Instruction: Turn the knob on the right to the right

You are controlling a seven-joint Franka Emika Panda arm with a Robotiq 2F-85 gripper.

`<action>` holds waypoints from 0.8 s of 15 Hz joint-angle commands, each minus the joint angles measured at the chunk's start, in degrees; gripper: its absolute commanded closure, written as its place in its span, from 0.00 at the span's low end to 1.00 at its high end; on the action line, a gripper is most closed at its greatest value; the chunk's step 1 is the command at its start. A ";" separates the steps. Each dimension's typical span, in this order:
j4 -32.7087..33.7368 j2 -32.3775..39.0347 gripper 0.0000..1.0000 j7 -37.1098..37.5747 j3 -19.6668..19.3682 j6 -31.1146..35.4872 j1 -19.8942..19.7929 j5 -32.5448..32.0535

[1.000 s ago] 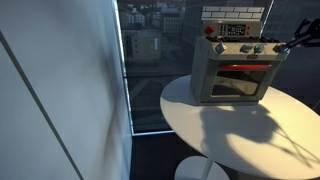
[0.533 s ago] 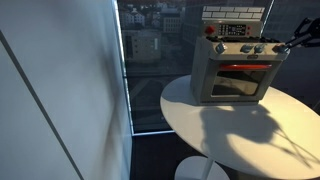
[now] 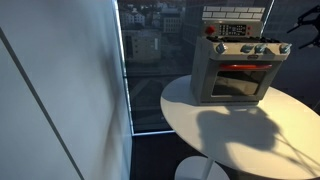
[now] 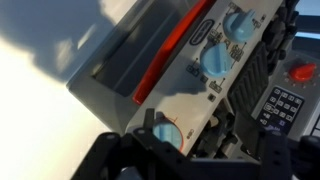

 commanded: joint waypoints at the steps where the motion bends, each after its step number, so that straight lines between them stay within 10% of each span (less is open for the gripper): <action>1: -3.30 -4.98 0.00 4.24 -1.22 -7.05 -0.39 -7.06; 12: -0.21 -10.99 0.00 14.86 -2.74 -32.10 -1.55 -33.67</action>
